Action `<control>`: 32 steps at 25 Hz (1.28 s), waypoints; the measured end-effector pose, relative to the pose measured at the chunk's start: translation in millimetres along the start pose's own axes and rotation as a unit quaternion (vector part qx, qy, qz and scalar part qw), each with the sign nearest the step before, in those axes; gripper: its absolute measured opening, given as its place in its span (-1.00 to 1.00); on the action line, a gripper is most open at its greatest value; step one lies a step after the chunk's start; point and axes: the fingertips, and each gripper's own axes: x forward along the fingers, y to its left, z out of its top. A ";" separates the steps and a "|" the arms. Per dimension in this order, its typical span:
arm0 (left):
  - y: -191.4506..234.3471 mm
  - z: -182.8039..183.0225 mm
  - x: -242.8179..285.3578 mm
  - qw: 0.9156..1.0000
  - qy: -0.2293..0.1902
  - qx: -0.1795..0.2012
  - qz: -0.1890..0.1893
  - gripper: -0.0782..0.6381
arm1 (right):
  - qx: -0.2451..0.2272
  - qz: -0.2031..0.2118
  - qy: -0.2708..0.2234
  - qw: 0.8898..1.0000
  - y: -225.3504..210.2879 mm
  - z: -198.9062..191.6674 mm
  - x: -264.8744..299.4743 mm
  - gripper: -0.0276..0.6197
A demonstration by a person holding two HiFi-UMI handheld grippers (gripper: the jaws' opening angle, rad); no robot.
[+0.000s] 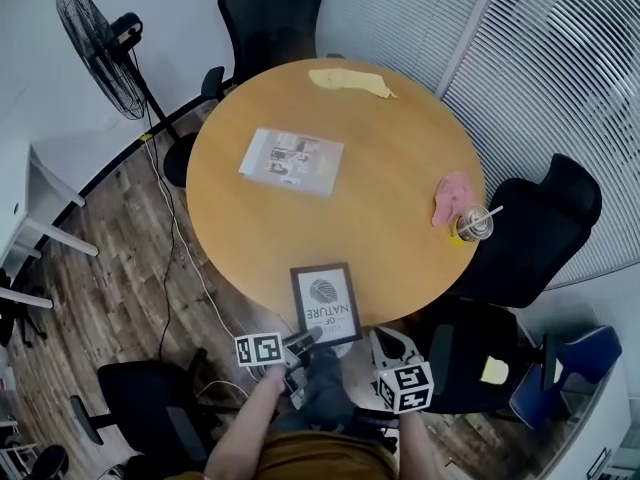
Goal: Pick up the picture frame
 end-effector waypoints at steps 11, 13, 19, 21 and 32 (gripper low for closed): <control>-33.5 5.7 -5.3 0.997 0.016 0.080 0.011 -0.68 | 0.013 -0.028 -0.019 0.999 1.1 6.8 -14.2 -0.88; -35.5 7.3 -7.2 0.996 0.015 0.085 0.012 -0.68 | 0.019 -0.044 -0.016 0.999 -2.5 6.2 -14.5 -0.88; -46.8 16.0 -16.3 0.996 0.001 0.093 0.005 -0.68 | 0.022 -0.053 -0.025 0.998 0.4 11.6 -17.9 -0.88; -52.2 20.3 -20.8 0.995 -0.005 0.100 0.002 -0.68 | 0.033 -0.049 -0.035 0.998 3.5 15.0 -19.6 -0.88; -77.5 31.9 -59.3 0.992 -0.045 0.118 -0.018 -0.68 | 0.029 -0.039 -0.079 0.996 29.2 39.2 -30.7 -0.88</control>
